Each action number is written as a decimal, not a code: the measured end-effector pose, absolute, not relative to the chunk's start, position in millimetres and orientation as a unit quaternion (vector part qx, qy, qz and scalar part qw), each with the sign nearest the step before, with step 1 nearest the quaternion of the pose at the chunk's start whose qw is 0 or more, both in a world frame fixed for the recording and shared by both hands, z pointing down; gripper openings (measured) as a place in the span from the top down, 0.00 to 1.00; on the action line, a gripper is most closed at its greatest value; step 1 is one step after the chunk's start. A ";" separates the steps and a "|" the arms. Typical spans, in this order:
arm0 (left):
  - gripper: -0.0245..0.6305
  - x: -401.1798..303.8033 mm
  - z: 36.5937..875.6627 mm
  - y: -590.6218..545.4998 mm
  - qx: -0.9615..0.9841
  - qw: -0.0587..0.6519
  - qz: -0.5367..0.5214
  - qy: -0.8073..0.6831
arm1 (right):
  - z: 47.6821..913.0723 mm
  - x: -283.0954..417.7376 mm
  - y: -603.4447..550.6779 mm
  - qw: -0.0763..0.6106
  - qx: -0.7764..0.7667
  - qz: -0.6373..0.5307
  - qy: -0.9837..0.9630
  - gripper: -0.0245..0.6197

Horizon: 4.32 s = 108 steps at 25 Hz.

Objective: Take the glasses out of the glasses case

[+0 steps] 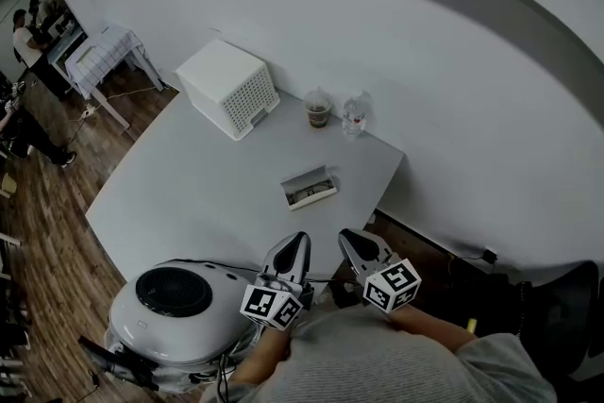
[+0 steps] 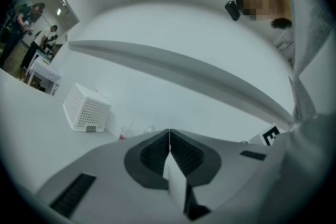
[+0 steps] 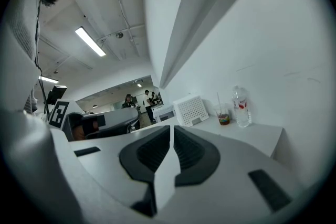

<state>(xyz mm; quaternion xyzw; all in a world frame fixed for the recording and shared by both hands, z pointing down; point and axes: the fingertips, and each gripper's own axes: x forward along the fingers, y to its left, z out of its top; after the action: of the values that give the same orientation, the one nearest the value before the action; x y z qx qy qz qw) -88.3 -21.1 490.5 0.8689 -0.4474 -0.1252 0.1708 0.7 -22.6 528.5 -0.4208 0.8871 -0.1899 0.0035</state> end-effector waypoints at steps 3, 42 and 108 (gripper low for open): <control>0.94 -91.9 492.2 -25.8 0.871 0.170 -0.121 -0.444 | 530.2 -3.4 -30.1 0.006 -0.412 -0.189 0.891 0.94; 0.81 -92.8 545.1 -90.6 0.881 0.183 -0.057 -0.433 | 566.7 -37.6 -73.8 -0.067 -0.264 -0.180 0.945 0.94; 0.76 -83.1 730.1 -190.5 0.843 0.103 0.475 -0.231 | 616.7 -53.7 -61.9 -0.129 -0.169 -0.171 0.962 0.93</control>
<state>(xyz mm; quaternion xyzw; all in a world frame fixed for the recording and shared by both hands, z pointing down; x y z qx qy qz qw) -83.1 -190.5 730.1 0.8427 -0.2314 0.4750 0.1035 -53.7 -61.9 616.7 -0.1692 0.9621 -0.1706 -0.1288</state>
